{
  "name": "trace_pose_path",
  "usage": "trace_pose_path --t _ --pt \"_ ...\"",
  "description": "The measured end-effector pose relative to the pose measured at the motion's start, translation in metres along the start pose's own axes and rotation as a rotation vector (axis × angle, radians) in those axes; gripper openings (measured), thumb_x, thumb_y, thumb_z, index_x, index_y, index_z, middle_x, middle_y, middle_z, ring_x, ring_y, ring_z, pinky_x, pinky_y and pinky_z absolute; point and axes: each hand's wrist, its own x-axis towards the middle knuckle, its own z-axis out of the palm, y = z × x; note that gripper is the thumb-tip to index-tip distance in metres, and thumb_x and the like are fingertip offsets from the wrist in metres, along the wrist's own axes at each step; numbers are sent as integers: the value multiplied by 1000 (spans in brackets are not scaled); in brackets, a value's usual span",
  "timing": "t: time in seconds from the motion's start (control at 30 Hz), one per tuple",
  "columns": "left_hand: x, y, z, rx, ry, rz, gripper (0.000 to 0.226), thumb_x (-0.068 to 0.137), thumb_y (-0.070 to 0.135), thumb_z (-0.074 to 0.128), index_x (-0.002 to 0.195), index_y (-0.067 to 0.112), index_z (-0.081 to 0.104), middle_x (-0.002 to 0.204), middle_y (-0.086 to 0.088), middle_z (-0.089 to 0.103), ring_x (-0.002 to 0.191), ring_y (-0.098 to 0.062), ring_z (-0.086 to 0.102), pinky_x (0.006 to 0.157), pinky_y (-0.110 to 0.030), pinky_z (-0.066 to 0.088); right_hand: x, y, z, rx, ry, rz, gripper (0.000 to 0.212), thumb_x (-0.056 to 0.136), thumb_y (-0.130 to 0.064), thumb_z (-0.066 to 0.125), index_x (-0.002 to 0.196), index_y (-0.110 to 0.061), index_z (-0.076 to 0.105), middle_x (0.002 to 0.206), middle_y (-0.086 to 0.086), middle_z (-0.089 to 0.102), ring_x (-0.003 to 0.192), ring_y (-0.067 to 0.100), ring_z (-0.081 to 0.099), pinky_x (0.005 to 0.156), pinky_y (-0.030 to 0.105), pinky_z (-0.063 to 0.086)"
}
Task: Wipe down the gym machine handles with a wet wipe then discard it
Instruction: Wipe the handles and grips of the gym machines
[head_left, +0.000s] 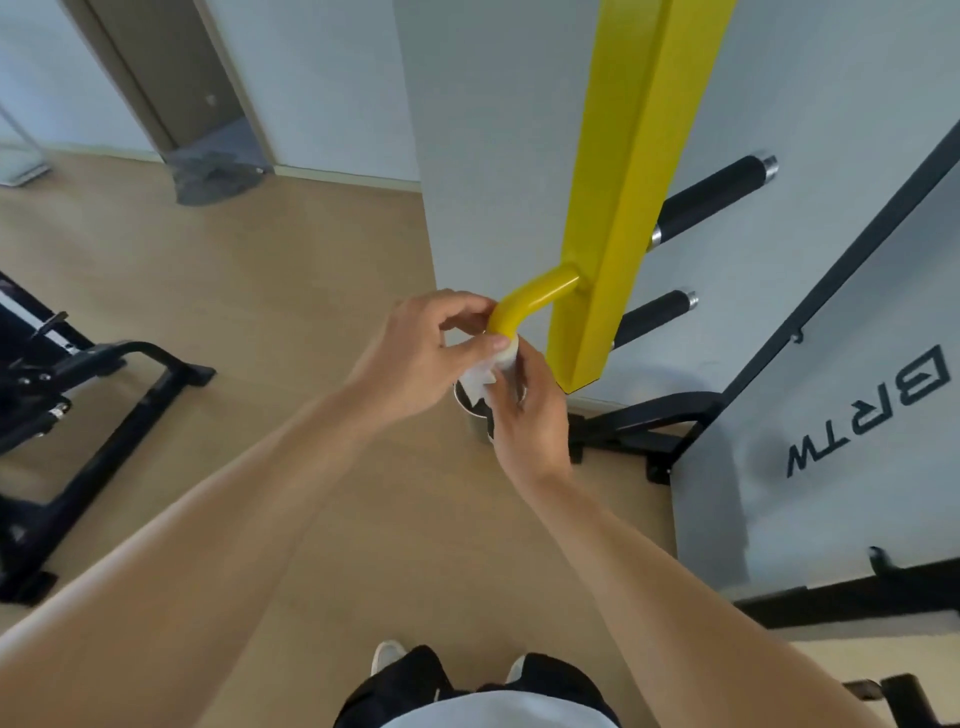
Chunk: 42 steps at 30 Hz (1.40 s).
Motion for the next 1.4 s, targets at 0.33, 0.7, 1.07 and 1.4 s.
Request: trace_pose_path --t 0.33,0.7,1.07,1.4 --pt "22 -11 -18 72 -106 67 22 78 44 82 99 44 77 102 17 75 80 3 65 75 -27 52 8 22 16 -273 29 -57 28 101 -29 46 123 -13 53 104 -3 63 93 18 59 72 26 46" --pt "38 -22 -22 133 -113 72 23 73 56 81 95 51 76 96 32 72 69 3 61 59 -21 39 14 28 25 -297 52 -168 10 101 -30 46 110 -27 43 93 2 58 83 20 53 70 36 44" --pt "37 -29 -15 135 -82 145 24 76 56 77 100 50 75 90 18 74 82 -7 63 64 -35 48 32 22 31 -212 141 -35 20 92 -27 65 103 -12 58 63 -2 58 54 13 56 51 36 49" --pt "38 -24 -16 183 -61 180 22 78 54 78 99 47 77 96 22 76 61 13 49 52 -15 26 13 62 32 -279 30 234 15 92 -30 68 101 -20 61 77 -10 66 74 12 66 69 46 57"
